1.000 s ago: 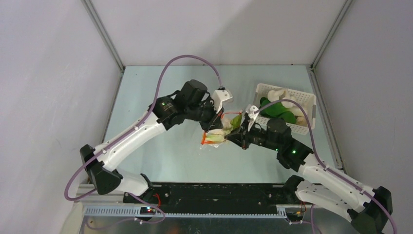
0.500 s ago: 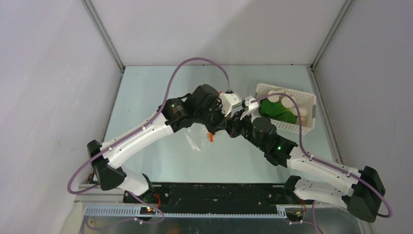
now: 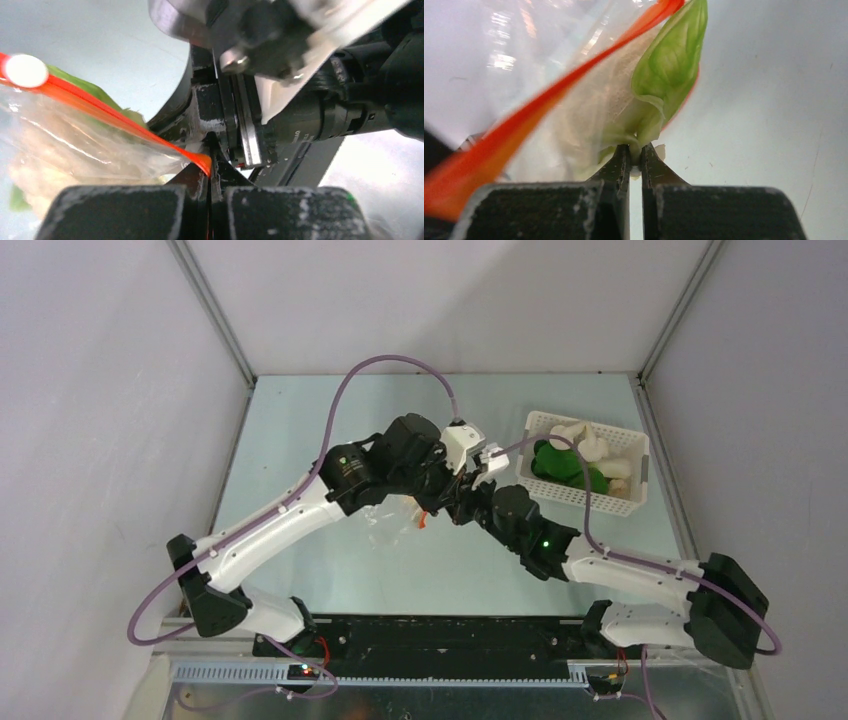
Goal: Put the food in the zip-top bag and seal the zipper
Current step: Adjust the fake vegetable in the zipper food storage bag.
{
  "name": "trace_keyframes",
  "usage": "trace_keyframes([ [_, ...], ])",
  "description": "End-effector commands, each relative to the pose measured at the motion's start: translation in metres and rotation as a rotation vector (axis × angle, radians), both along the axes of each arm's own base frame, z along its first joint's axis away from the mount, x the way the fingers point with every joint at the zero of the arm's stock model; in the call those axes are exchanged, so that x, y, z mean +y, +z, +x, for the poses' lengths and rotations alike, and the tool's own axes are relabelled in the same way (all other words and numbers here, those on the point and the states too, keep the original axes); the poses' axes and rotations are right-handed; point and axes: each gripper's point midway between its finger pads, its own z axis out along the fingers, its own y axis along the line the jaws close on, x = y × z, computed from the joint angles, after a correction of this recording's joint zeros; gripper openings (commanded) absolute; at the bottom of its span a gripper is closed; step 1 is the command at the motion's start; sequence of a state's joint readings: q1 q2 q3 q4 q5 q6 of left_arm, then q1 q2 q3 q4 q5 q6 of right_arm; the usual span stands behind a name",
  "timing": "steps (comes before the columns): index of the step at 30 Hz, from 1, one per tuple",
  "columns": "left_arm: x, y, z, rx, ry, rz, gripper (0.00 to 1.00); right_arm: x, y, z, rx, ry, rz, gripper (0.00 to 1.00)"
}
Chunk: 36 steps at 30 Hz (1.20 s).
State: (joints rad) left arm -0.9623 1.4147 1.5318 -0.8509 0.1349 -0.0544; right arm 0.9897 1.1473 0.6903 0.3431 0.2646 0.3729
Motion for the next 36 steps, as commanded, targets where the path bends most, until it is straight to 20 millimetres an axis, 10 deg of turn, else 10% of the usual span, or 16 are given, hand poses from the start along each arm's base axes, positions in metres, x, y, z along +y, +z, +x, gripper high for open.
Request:
trace_keyframes([
  [1,-0.021,0.043,-0.011,-0.02,-0.024,-0.209,0.0,0.013,0.004,0.01,0.006,-0.051,0.054,0.0],
  [19,-0.005,0.009,0.023,0.045,0.11,-0.229,0.0,-0.022,0.067,-0.043,-0.066,0.092,0.232,0.0],
  [36,-0.037,0.016,0.001,0.139,-0.045,-0.3,0.02,0.001,0.026,-0.018,-0.03,0.042,0.15,0.0],
])
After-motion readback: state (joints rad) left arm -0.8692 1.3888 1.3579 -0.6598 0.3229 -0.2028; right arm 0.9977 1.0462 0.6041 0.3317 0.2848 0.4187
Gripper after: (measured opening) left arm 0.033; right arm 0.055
